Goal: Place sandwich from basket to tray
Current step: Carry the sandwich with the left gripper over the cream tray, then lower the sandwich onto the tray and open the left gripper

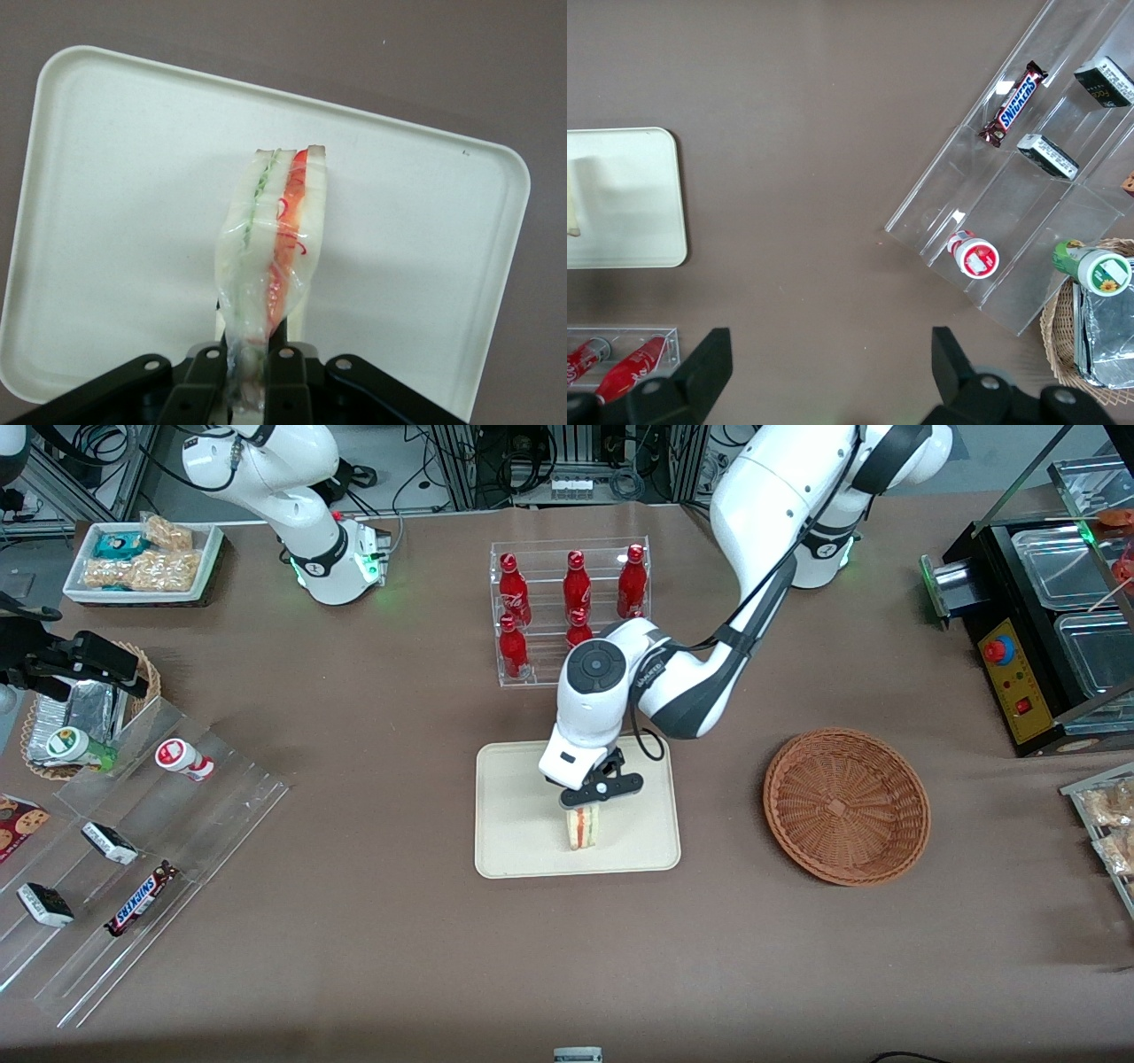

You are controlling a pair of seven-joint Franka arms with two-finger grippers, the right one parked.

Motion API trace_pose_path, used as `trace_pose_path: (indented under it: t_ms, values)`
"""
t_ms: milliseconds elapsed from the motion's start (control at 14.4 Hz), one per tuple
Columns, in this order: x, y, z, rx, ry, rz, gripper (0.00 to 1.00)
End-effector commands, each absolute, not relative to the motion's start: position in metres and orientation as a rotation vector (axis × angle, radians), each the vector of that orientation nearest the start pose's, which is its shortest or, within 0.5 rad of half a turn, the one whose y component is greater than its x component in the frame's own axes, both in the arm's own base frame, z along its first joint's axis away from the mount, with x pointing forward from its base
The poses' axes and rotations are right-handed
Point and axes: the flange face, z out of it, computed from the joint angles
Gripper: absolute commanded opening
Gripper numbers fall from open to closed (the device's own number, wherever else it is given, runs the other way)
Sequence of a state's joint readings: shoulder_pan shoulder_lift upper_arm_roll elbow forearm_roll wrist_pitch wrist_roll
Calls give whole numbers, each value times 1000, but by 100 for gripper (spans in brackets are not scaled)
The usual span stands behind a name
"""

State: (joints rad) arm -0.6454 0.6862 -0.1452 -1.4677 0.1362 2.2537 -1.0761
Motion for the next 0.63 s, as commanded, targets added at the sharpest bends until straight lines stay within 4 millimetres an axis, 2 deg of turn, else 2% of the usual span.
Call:
trace_pose_path:
  t_ms: [0, 209, 278, 348, 417, 557]
  values:
    - [523, -513, 281, -3167, -349, -183, 8]
    - [521, -513, 269, -3152, -326, -178, 14]
    - [518, -516, 266, -3148, -321, -177, 32]
    - [512, -522, 268, -3151, -326, -180, 86]
    - [512, -523, 273, -3151, -329, -195, 100]
    - [518, -520, 298, -3169, -333, -233, 100]
